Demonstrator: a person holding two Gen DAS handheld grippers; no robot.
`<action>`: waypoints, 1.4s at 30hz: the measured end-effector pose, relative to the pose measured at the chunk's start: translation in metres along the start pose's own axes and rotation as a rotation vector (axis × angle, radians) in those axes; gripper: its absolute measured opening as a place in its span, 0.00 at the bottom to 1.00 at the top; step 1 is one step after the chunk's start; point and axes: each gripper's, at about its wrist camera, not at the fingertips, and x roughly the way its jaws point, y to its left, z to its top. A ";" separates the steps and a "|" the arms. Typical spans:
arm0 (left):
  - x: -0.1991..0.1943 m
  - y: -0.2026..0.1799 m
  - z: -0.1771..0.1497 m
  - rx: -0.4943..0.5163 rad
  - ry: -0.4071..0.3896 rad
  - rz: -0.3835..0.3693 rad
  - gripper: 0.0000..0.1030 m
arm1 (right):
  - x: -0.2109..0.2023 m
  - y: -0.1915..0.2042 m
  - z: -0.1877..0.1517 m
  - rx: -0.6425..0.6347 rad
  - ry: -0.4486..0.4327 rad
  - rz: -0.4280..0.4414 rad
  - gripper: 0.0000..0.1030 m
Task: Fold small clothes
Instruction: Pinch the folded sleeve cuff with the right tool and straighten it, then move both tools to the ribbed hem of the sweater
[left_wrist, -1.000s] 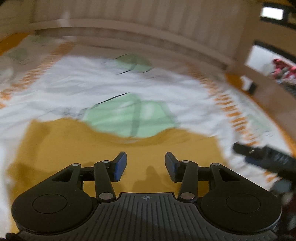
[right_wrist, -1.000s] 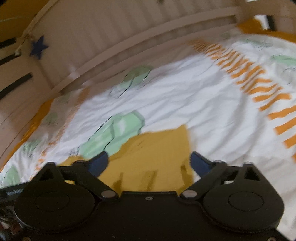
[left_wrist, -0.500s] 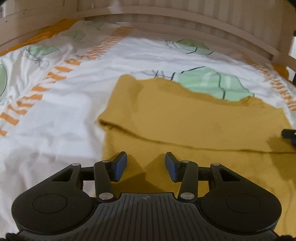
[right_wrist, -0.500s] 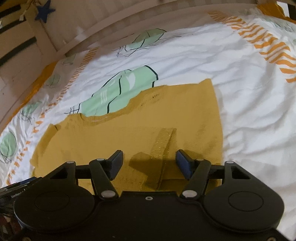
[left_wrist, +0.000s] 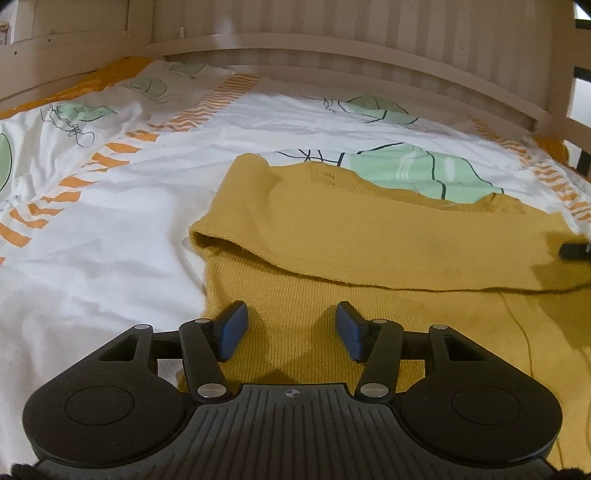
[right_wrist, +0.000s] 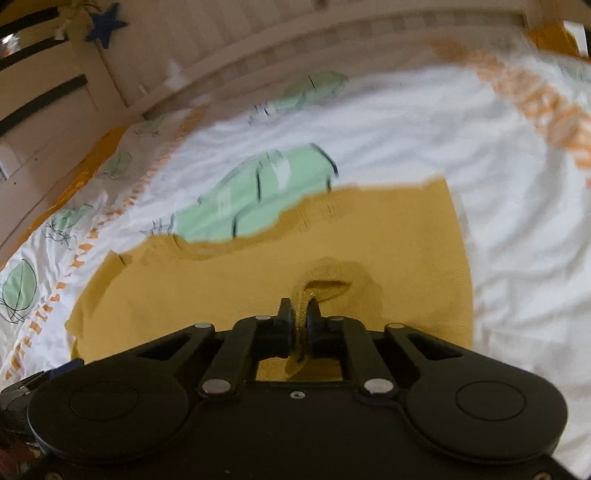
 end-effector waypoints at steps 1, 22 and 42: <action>0.000 -0.001 0.000 0.005 0.000 0.003 0.51 | -0.005 0.001 0.004 -0.012 -0.030 -0.006 0.12; 0.001 -0.001 -0.001 0.015 -0.002 0.008 0.51 | 0.007 -0.048 0.002 0.060 0.033 -0.303 0.63; 0.002 -0.004 0.000 0.032 0.000 0.022 0.52 | 0.017 -0.049 -0.015 0.023 0.051 -0.275 0.99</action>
